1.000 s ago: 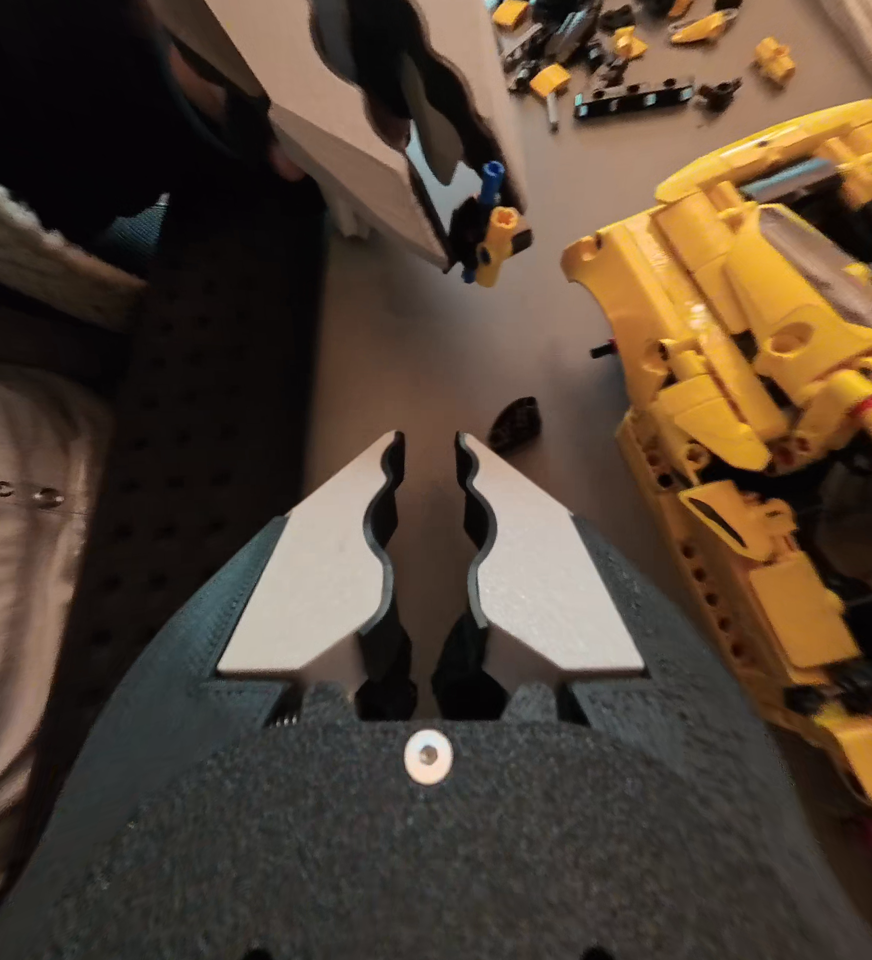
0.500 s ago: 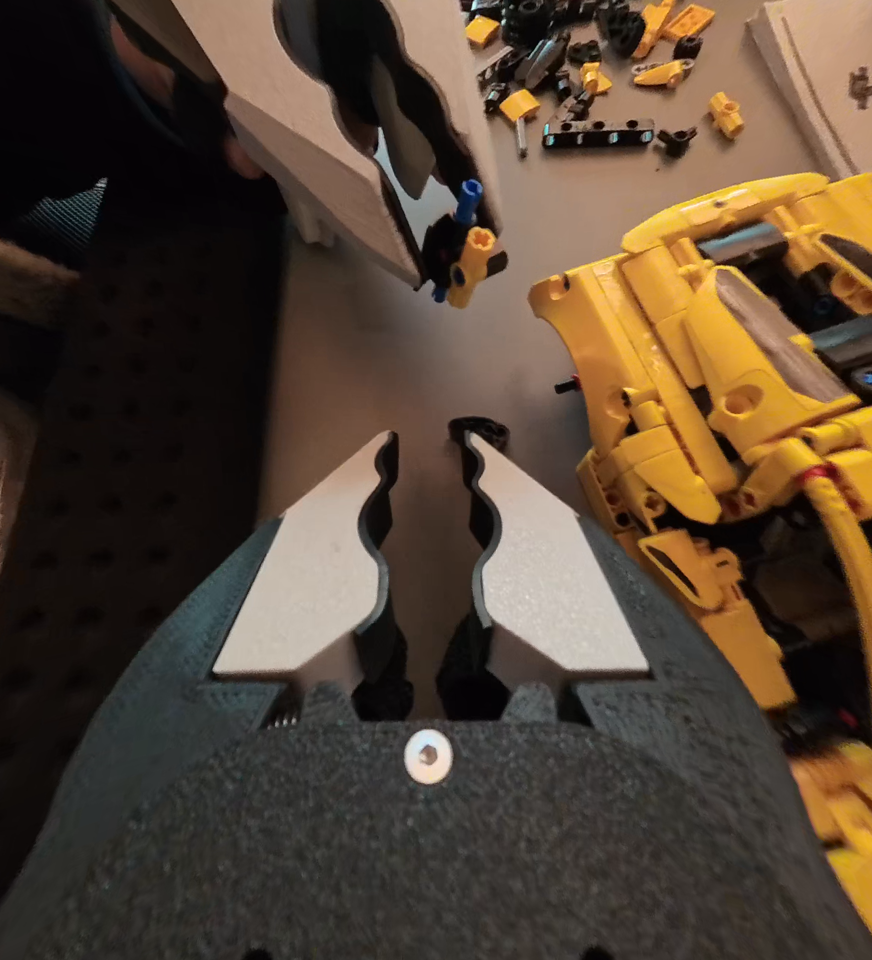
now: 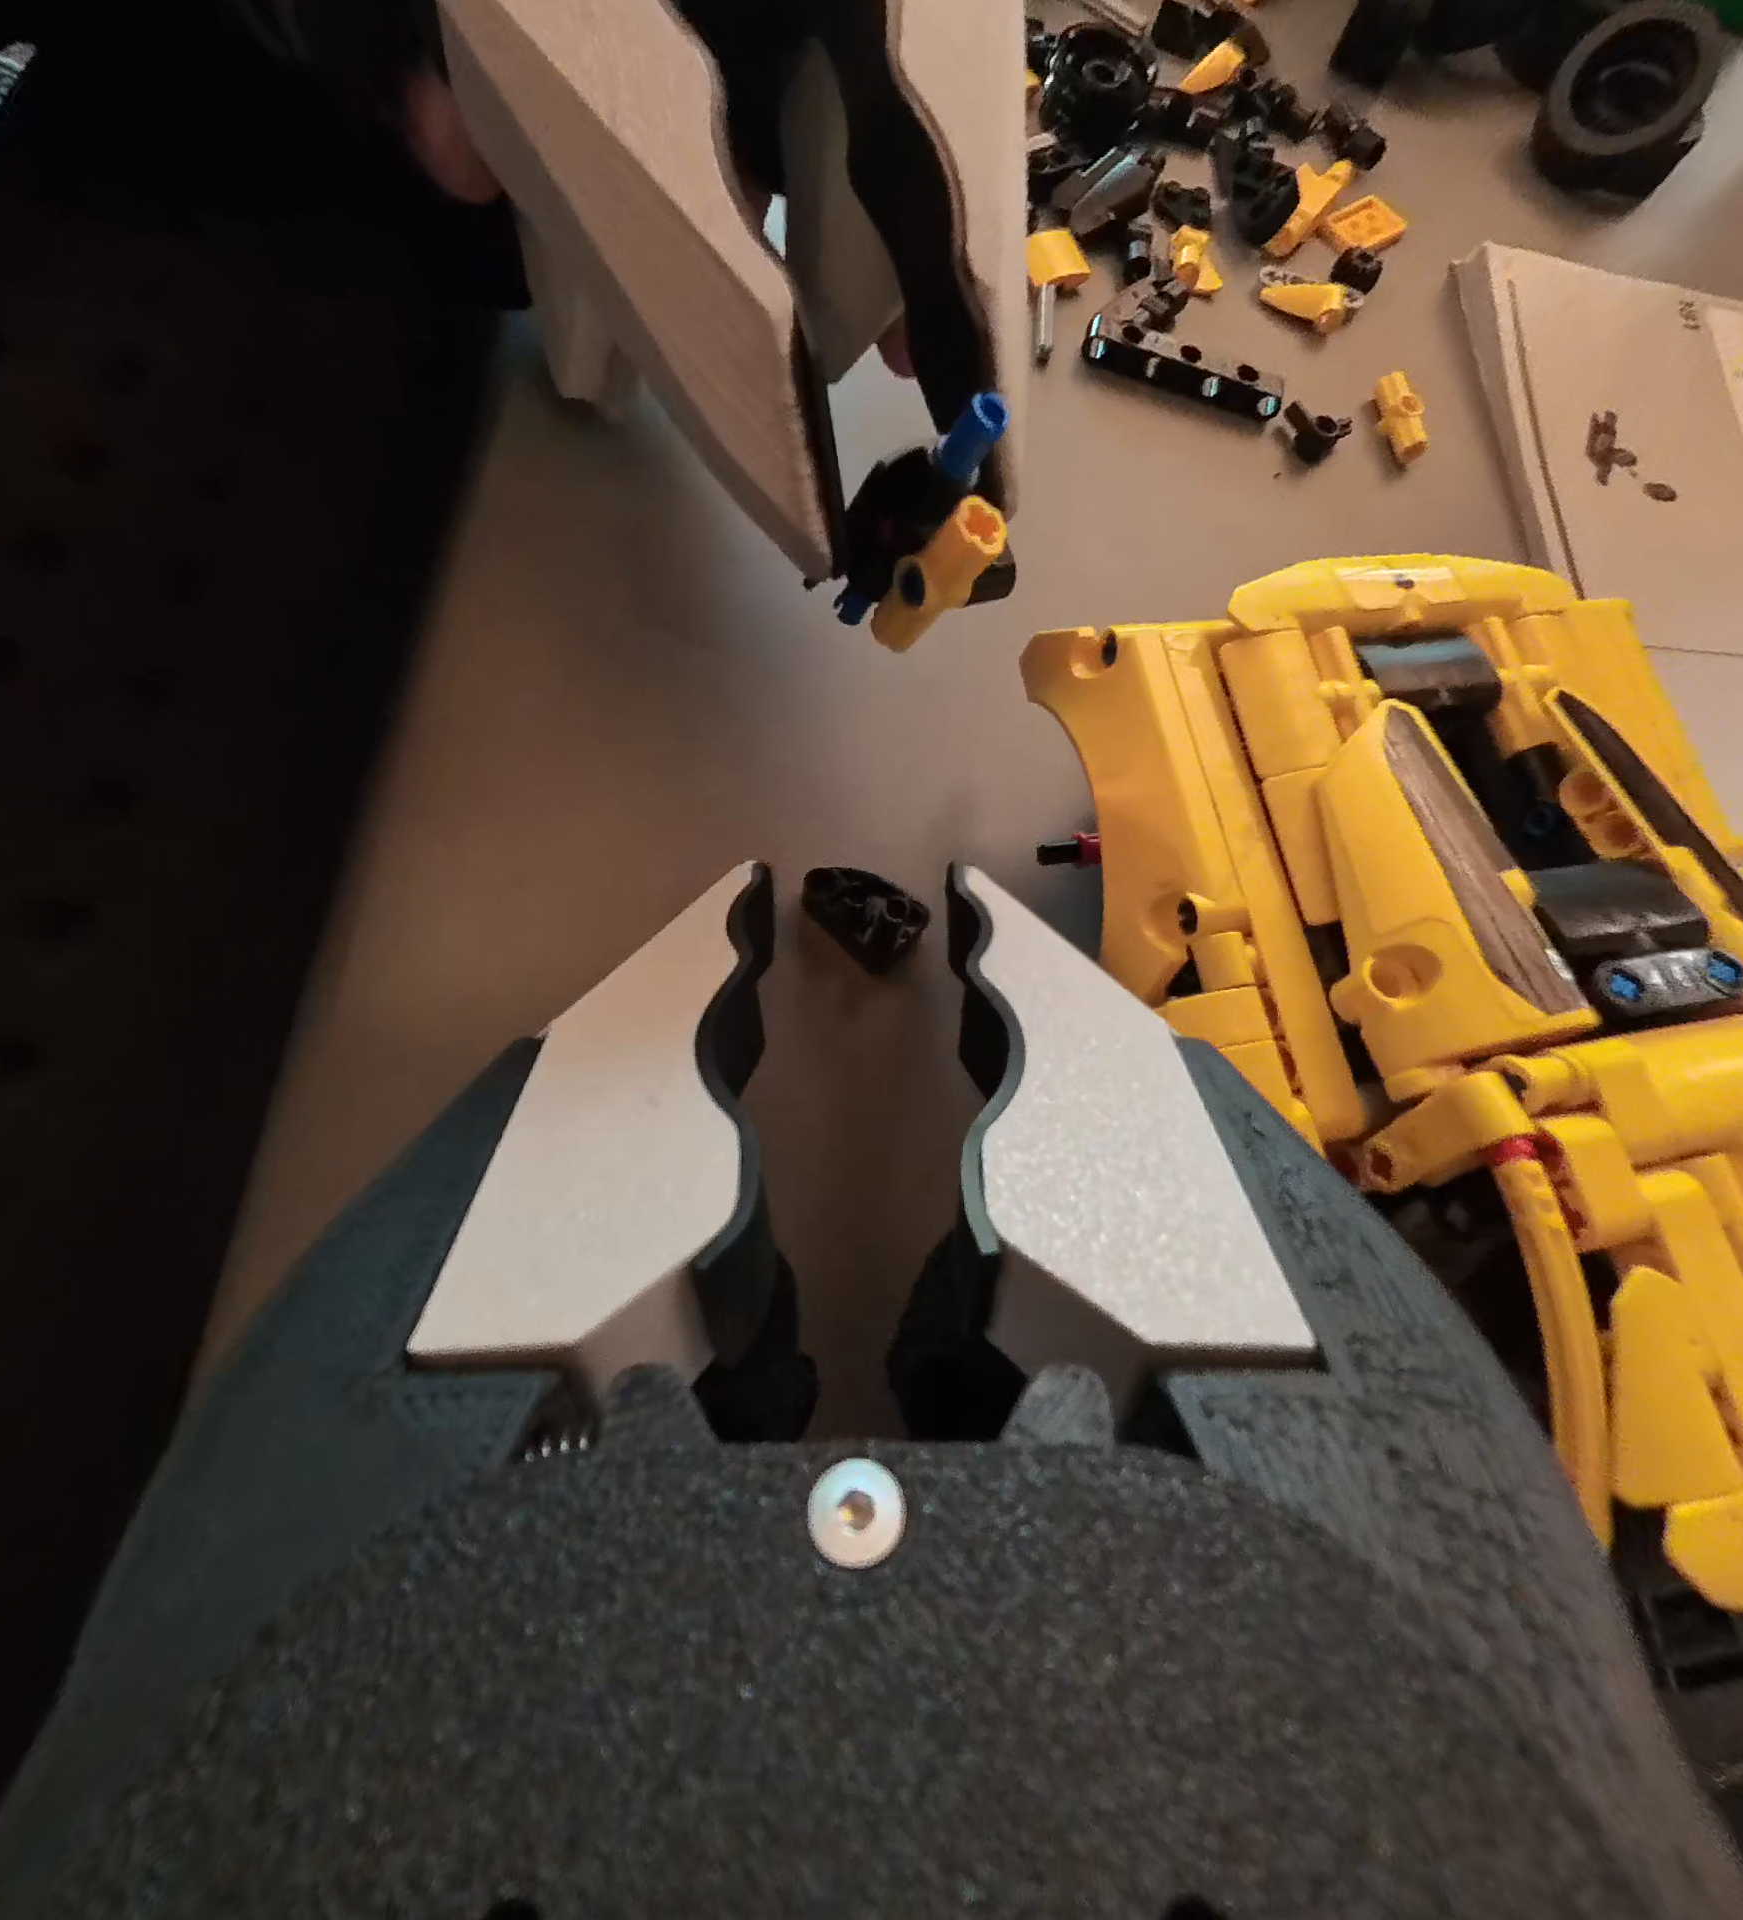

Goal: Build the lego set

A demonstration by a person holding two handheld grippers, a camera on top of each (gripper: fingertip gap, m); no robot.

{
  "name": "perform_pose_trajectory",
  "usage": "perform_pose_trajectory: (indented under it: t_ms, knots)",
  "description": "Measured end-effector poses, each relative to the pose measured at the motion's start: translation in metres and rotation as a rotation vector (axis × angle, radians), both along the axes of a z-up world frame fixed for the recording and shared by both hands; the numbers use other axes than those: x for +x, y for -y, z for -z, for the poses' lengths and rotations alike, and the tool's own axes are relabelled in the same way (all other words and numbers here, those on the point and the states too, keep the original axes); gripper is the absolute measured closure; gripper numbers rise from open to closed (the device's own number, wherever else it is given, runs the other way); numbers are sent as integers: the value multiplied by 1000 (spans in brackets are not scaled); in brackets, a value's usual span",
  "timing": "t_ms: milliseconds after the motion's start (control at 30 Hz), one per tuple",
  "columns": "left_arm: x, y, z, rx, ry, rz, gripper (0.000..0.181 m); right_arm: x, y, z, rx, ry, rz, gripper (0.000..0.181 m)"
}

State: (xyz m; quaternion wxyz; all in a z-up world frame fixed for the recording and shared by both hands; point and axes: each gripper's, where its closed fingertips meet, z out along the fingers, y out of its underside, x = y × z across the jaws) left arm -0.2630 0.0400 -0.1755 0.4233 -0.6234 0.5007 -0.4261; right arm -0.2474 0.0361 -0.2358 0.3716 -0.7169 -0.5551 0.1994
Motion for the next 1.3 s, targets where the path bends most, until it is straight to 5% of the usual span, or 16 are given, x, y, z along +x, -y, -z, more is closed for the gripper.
perform_pose_trajectory:
  t_ms: [333,633,1300]
  knots:
    - [1,3,-2,7,10,17,158,14,4,5,-33,72,20,162]
    - [4,10,-11,252,20,24,158,4,-1,-91,19,-185,47,164]
    - [6,8,4,338,-100,-5,158,-4,-3,-67,90,9,53,165]
